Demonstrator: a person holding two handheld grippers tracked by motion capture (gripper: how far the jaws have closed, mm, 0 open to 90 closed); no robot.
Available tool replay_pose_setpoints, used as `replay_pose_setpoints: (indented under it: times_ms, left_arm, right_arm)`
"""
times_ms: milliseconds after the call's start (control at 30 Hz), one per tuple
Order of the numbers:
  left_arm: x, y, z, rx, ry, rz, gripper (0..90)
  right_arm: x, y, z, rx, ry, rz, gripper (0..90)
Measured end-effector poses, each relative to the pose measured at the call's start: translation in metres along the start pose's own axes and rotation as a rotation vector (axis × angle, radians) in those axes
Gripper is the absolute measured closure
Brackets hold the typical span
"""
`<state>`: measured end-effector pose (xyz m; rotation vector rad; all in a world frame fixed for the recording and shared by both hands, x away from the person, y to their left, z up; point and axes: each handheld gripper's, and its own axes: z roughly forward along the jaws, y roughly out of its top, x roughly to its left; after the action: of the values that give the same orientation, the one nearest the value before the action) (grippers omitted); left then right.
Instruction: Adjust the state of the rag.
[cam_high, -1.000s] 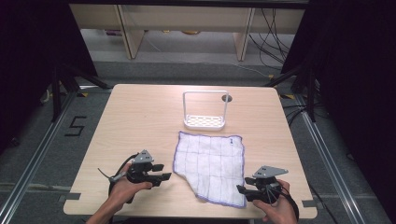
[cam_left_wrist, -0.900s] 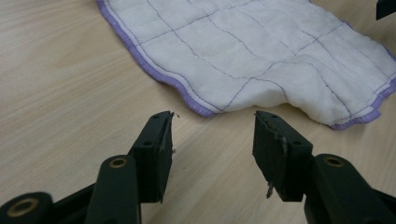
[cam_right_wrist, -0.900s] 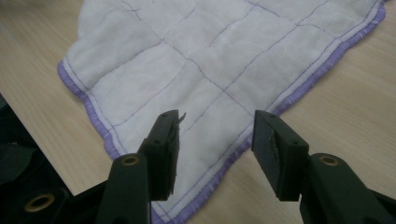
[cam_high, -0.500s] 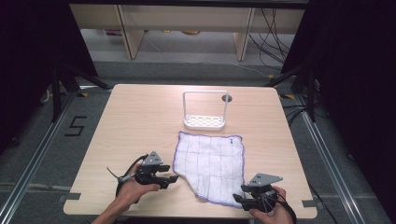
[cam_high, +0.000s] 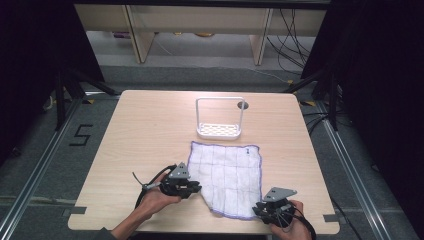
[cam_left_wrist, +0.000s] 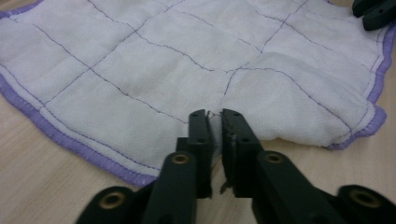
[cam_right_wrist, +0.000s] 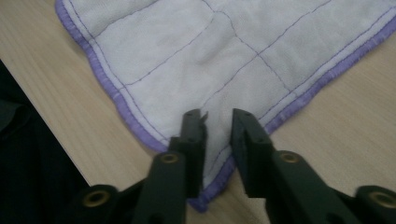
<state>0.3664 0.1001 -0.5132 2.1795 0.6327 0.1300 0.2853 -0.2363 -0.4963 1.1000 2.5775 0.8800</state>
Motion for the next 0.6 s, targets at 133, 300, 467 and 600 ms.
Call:
replay_pose_setpoints:
  times_ms: [133, 300, 467, 600]
  left_arm:
    - [-0.003, 0.000, -0.005, 0.008, -0.024, 0.023, 87.2]
    - [-0.014, -0.005, -0.019, 0.013, -0.062, 0.043, 87.4]
    - [-0.024, -0.014, -0.027, 0.019, -0.098, 0.040, 87.3]
    - [-0.017, -0.017, -0.029, 0.012, -0.073, 0.036, 84.6]
  right_arm:
    - [-0.002, -0.001, -0.003, -0.002, 0.015, 0.000, 85.3]
    - [0.003, -0.004, -0.011, -0.020, 0.045, -0.005, 85.6]
    - [0.011, -0.006, -0.014, -0.029, 0.045, -0.048, 85.5]
    - [0.007, -0.006, -0.010, -0.022, 0.058, -0.014, 75.9]
